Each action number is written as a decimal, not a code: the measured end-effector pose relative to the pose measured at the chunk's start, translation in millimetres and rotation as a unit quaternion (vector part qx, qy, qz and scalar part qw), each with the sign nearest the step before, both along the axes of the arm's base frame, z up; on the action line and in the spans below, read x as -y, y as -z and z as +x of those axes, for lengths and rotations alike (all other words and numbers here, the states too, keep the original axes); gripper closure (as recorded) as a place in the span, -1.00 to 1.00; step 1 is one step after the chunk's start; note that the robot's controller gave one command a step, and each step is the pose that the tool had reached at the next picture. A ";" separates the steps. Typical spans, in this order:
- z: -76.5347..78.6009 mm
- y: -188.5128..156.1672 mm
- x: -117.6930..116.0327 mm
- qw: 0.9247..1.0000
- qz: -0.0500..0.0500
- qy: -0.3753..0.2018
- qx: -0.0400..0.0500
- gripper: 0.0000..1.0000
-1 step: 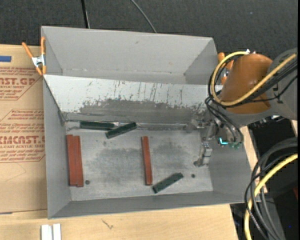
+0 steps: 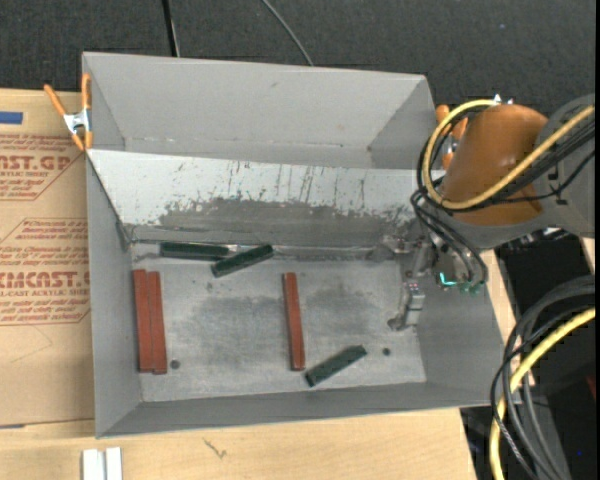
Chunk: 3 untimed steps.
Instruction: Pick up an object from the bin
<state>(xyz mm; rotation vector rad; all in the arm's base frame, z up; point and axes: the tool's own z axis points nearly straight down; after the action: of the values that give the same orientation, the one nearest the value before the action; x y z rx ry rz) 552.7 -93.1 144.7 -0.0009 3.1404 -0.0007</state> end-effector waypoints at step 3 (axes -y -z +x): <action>-71.5 74.8 -58.9 0.976 0.001 -0.216 0.000 1.00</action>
Offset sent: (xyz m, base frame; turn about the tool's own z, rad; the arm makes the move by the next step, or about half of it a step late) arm -0.0261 0.0260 -0.0747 -0.4313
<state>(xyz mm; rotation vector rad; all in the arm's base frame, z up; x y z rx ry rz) 481.2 -34.3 69.9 -0.6802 3.0661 0.0019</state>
